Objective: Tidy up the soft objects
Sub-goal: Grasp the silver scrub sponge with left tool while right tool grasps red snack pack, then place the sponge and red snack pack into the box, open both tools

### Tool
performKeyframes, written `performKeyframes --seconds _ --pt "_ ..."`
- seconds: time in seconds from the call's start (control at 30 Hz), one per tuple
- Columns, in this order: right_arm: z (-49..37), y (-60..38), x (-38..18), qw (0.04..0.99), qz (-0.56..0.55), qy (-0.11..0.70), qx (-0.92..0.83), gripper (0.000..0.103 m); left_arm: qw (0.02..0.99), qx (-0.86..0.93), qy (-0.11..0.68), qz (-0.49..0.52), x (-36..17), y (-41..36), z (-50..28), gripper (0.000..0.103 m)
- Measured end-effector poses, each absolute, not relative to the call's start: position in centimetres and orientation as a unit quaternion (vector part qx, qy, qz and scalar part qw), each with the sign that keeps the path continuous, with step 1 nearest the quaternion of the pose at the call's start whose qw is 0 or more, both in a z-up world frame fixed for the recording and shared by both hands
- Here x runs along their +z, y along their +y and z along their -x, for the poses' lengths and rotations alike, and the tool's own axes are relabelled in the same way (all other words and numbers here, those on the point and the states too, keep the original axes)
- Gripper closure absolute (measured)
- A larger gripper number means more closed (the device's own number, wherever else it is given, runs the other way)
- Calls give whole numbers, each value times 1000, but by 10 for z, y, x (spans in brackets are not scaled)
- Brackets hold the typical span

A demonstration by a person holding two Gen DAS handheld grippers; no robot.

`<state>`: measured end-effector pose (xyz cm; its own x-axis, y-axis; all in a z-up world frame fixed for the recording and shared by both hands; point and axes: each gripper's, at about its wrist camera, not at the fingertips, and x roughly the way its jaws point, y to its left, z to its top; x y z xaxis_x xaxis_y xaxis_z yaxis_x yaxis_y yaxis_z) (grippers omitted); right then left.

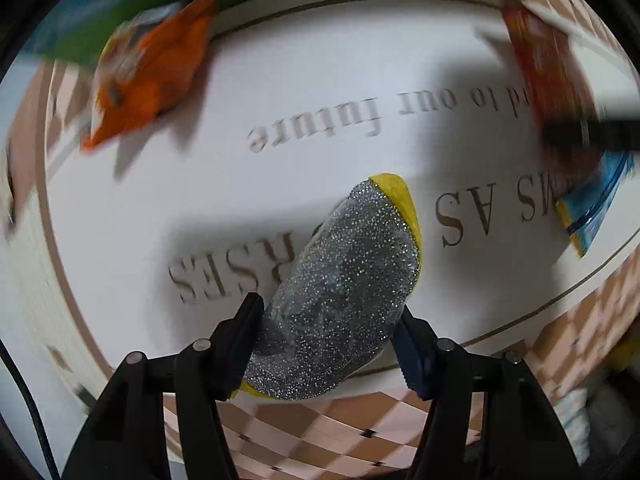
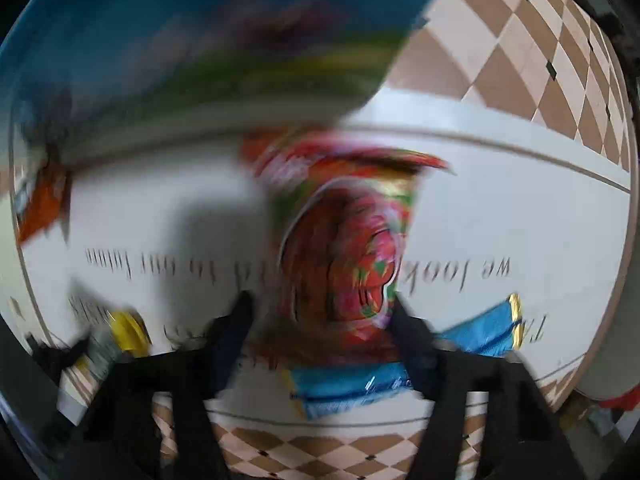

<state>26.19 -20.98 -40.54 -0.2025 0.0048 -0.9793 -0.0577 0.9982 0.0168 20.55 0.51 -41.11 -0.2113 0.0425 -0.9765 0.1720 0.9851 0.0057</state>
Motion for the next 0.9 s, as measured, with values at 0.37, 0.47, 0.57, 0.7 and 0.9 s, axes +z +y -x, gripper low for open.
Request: performKeyframes --seconds 0.37,0.47,0.57,0.7,0.9 --pt "-213 -177 -406 614 10 787 56 46 619 -18 785 24 -417 39 -213 41" --pt "-224 -186 -410 617 -16 786 40 46 619 -13 785 20 -409 29 -230 41" --pt "-232 -190 -418 613 -26 789 33 46 620 -11 784 16 -405 20 -219 43" --pt "-230 -169 -415 627 -6 779 34 55 631 -9 776 3 -384 12 -222 47" --pt "-221 -175 -370 644 -28 761 69 56 679 -54 731 37 -298 -4 -238 47"
